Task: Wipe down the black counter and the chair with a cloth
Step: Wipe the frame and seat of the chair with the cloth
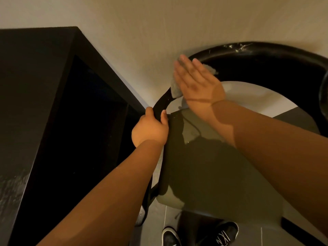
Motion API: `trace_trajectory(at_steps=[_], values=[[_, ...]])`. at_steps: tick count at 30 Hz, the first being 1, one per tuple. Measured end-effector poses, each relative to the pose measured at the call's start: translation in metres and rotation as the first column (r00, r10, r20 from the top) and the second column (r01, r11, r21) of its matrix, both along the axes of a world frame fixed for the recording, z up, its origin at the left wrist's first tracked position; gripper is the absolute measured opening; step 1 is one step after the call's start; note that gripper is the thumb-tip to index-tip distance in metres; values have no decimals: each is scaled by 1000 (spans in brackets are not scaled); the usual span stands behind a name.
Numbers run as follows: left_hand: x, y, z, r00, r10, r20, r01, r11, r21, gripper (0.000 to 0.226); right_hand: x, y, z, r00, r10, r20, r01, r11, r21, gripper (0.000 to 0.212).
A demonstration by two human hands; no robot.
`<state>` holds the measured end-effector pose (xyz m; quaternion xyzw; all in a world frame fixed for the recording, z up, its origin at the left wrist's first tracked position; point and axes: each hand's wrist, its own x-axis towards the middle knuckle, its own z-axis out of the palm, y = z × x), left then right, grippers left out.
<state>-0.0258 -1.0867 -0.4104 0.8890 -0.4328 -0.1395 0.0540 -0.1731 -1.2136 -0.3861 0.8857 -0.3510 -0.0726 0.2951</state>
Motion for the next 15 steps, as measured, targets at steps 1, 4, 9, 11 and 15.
trace_trajectory(at_steps=[1, 4, 9, 11, 15], values=[[0, 0, 0, 1000, 1, 1, -1, 1000, 1, 51, 1, 1, 5, 999, 34, -25, -34, 999, -20, 63], [0, 1, 1, 1000, 10, 4, -10, 1000, -2, 55, 18, 12, 3, 985, 103, -137, -92, 992, 83, 76], [0, -1, 1, 1000, 18, 9, -18, 1000, 4, 55, 20, 2, -3, 994, 94, 56, -103, 975, 195, 57], [-1, -1, 1, 1000, 19, 8, -19, 1000, 8, 56, -1, -2, 2, 962, 85, 259, -124, 983, 138, 68], [0, -2, 1, 1000, 20, 11, -20, 1000, 14, 59, -1, -28, 15, 999, -32, 34, 30, 997, 73, 64]])
